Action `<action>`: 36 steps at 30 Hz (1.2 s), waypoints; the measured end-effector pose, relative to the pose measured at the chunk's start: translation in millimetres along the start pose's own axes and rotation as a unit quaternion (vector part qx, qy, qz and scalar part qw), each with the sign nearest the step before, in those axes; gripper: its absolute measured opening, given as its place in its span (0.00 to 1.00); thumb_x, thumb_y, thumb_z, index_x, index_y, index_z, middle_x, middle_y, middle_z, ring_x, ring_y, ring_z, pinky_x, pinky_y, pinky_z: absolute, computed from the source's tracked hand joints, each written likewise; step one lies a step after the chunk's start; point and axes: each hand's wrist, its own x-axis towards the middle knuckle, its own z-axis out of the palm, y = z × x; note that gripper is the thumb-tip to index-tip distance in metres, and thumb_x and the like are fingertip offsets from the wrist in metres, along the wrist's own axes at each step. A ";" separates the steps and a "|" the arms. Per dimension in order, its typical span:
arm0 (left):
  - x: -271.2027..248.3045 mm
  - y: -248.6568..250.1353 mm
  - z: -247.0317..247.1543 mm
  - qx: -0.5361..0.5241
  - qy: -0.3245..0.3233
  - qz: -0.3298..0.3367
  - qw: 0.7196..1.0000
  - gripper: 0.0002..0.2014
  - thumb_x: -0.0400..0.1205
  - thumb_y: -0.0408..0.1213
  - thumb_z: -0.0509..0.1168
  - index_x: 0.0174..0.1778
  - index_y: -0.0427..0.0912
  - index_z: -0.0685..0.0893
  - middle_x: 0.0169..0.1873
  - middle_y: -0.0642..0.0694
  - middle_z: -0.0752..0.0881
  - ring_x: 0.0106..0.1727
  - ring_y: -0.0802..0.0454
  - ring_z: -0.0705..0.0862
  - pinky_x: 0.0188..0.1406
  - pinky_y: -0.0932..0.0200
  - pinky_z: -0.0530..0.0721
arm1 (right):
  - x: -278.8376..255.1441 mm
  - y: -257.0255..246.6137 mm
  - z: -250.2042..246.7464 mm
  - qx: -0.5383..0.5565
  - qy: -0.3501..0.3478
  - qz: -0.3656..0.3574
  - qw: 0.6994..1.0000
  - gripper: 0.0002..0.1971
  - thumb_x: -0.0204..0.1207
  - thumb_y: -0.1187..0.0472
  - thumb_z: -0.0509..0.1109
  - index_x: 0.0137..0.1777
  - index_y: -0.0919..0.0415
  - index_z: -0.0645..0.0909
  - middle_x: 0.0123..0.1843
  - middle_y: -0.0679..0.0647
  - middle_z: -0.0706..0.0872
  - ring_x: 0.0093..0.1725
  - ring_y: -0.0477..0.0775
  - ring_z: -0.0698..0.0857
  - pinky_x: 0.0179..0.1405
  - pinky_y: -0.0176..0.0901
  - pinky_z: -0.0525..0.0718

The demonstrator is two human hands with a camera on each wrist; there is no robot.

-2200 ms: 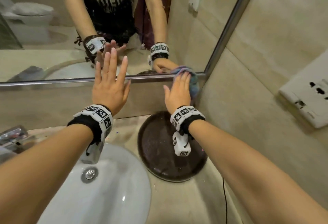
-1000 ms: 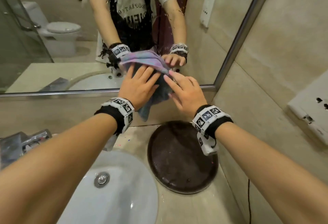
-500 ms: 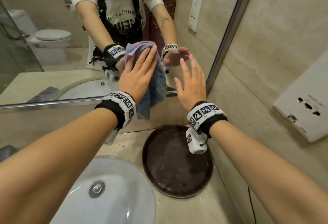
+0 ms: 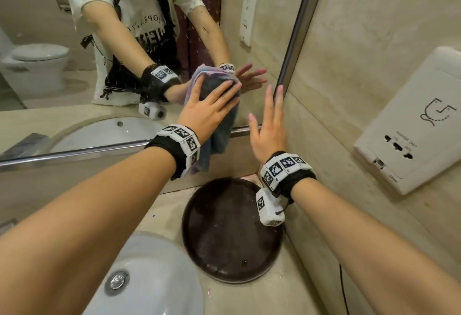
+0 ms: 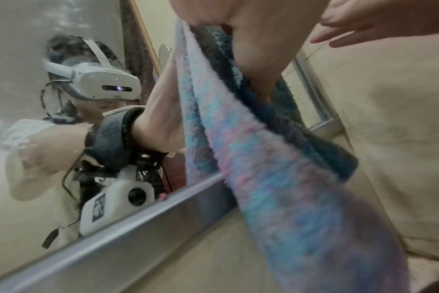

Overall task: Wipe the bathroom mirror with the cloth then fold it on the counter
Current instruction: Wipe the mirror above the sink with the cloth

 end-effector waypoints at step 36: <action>38.0 76.0 13.2 -0.147 -0.182 0.051 0.971 0.25 0.88 0.39 0.46 0.83 0.47 0.52 0.83 0.48 0.46 0.83 0.46 0.41 0.77 0.44 0.30 | -29.4 6.8 -40.6 0.024 -0.027 0.016 0.999 0.29 0.82 0.62 0.59 0.81 0.66 0.54 0.82 0.59 0.59 0.82 0.54 0.54 0.82 0.53 0.53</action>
